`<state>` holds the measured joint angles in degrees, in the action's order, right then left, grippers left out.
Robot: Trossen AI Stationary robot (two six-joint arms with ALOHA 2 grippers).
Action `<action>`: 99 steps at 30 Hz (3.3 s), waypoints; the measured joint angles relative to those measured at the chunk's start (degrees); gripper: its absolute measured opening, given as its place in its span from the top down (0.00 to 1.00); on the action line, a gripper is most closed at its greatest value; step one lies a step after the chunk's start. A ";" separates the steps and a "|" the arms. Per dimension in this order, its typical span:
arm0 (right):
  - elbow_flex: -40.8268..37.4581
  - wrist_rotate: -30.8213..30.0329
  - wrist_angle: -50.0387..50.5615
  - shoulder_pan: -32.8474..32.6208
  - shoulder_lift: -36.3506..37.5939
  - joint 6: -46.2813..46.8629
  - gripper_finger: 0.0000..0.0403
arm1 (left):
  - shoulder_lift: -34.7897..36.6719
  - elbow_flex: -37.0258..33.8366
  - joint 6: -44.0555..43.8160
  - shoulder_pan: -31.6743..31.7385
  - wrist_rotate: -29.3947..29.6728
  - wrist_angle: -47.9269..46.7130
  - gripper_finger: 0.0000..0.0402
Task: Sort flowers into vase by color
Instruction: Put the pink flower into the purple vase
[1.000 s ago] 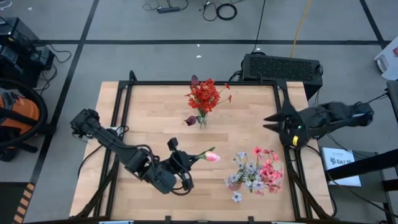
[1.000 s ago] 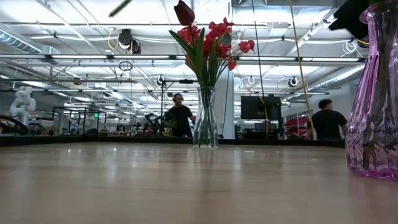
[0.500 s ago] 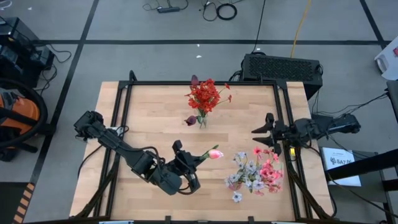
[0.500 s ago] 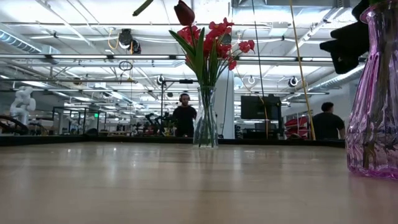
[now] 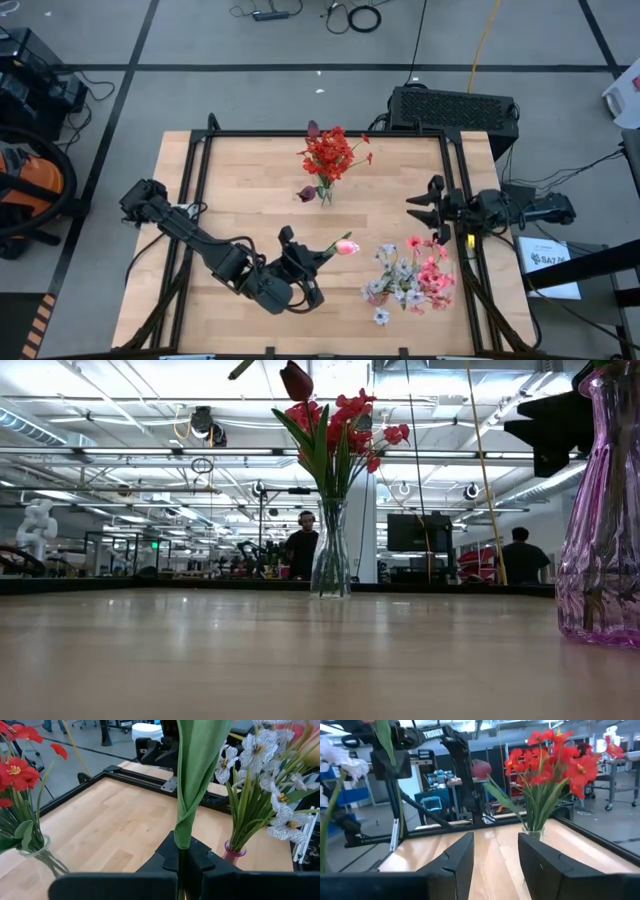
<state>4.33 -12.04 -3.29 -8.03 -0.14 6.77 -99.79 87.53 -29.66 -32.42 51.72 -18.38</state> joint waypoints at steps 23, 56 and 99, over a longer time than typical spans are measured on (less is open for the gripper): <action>-0.15 7.68 11.68 2.56 -0.24 16.56 0.64 | 0.76 -0.85 6.98 -2.59 4.58 -9.34 0.99; -0.13 7.64 11.72 2.54 -0.48 16.57 0.64 | -10.45 -26.90 42.28 3.14 -43.99 101.47 1.00; -0.11 7.64 11.67 2.54 -0.72 16.58 0.64 | -27.08 -10.47 45.39 8.66 -47.17 102.08 1.00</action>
<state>4.23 -4.40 8.38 -5.50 -0.86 23.35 -126.87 77.06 15.73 -23.77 4.56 83.70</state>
